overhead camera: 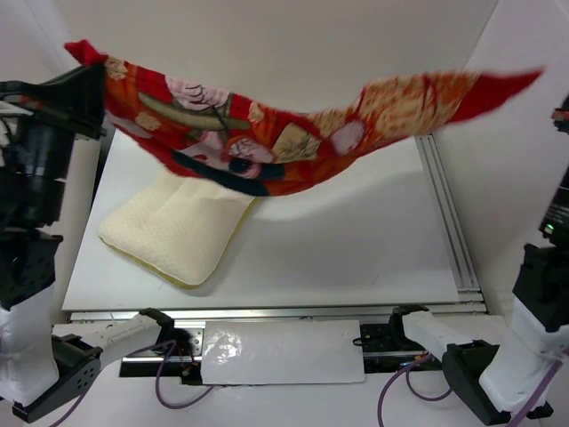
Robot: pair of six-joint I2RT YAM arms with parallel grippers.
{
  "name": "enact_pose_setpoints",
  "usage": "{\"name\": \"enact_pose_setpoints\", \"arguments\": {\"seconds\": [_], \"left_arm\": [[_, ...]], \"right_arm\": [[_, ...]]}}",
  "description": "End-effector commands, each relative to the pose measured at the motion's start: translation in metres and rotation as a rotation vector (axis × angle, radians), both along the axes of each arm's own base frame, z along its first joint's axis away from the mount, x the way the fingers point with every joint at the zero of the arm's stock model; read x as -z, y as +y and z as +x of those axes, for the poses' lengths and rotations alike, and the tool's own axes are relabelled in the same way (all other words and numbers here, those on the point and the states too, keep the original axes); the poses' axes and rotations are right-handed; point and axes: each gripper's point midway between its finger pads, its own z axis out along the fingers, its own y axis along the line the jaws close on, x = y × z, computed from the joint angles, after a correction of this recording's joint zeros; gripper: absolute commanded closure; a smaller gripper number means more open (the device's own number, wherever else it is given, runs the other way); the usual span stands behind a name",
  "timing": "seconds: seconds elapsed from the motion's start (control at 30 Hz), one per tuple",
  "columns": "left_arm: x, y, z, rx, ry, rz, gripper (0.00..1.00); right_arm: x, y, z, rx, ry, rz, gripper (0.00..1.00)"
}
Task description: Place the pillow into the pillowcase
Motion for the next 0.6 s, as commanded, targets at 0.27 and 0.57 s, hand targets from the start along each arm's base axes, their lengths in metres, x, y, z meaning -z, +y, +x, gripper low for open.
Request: {"name": "enact_pose_setpoints", "arguments": {"seconds": [0.27,0.57], "left_arm": [[0.000,-0.007,0.084,-0.145,0.067,0.011,1.00],[0.165,-0.074,0.236,-0.091,0.394,0.205,1.00]], "right_arm": [[0.103,-0.002,0.112,0.050,0.401,0.006,1.00],[0.309,0.150,0.238,-0.601,0.773,-0.469,0.79]]}}
